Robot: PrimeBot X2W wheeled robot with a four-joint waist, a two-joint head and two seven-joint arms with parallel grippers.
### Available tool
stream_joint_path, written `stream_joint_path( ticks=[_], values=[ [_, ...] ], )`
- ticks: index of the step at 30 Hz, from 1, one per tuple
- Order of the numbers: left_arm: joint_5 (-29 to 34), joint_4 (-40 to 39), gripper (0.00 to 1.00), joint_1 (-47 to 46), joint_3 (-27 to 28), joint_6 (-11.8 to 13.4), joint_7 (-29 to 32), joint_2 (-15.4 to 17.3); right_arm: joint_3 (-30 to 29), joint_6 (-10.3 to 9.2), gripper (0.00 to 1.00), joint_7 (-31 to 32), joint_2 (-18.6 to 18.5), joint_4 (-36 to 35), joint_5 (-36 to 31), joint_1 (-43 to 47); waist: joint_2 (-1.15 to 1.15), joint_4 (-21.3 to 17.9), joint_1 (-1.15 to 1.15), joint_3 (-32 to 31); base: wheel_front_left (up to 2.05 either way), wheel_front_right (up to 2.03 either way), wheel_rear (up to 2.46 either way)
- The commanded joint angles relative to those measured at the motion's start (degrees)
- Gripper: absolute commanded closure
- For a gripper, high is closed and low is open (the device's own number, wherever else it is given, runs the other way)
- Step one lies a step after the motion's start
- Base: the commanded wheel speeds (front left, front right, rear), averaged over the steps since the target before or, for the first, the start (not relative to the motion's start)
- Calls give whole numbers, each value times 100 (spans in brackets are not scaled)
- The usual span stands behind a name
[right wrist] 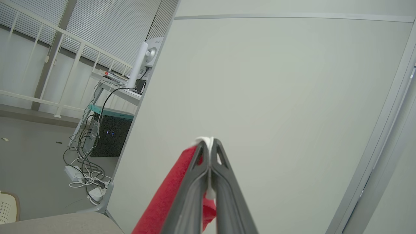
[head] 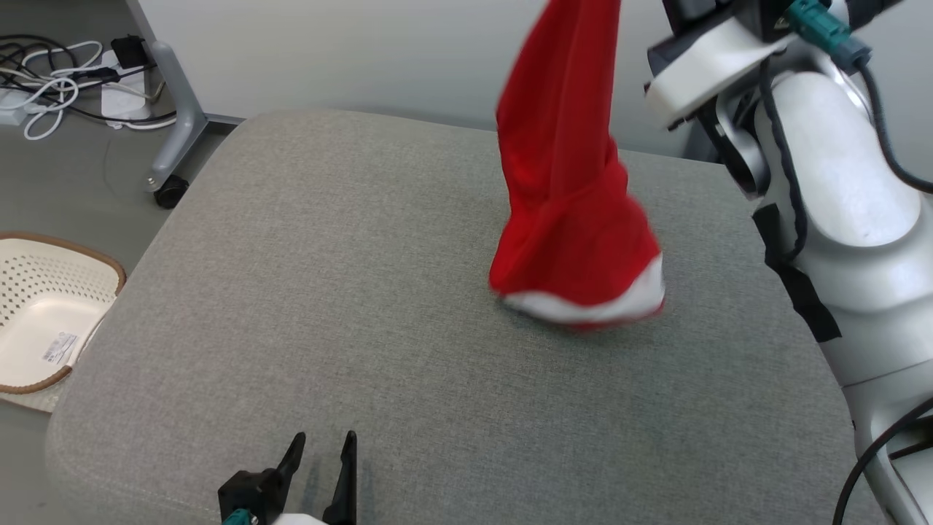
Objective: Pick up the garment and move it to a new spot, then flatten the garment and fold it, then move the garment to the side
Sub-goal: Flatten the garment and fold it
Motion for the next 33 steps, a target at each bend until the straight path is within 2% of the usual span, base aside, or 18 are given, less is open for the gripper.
stream_joint_path(
  ticks=[1, 5, 8, 12, 17, 23, 24, 25, 26, 33],
  values=[
    [23, 9, 0, 26, 30, 12, 3, 22, -10, -2, 100, 2, -20, -71, 77, 6, 0, -22, 0, -19, 0, 0, 0],
    [76, -12, 0, 41, 140, 38, 3, 19, 370, -2, 100, 3, -25, -571, 262, 444, 0, -218, 0, -32, 0, 0, 0],
    [66, -16, 0, 56, 166, 14, 3, 22, 688, -2, 100, 2, -265, -909, 501, 1120, 0, -431, 0, -20, 0, 0, 0],
    [117, -27, 0, 41, 209, -13, 3, 23, 852, -2, 100, 2, -632, -1045, 774, 2476, 0, -777, 0, 14, 0, 0, 0],
    [204, -51, 0, -57, 286, -57, 2, 22, 534, -2, 100, 2, -967, -994, 886, 3883, 0, -1169, 0, 52, 0, 0, 0],
    [280, -66, 0, -171, 293, -141, 3, 23, -160, -2, 100, 1, -944, -801, 729, 4721, 0, -1507, 0, 47, 0, 0, 0],
    [309, -74, 0, -220, 269, -175, 3, 24, -360, -2, 68, 2, -886, -761, 598, 4826, 0, -1570, 0, 41, 0, 0, 0],
    [311, -64, 0, -218, 242, -188, 2, 22, -468, -2, 14, 2, -851, -740, 506, 4878, 0, -1591, 0, 38, 0, 0, 0],
    [281, -56, 0, -216, 225, -179, 3, 24, -555, -2, 0, 2, -805, -736, 400, 4915, 0, -1608, 0, 37, 0, 0, 0],
    [137, -1, 0, -328, 76, -251, 2, 23, -1253, -2, 0, 2, -334, -1027, 49, 5134, 0, -1797, 0, 80, 0, 0, 0]
  ],
)
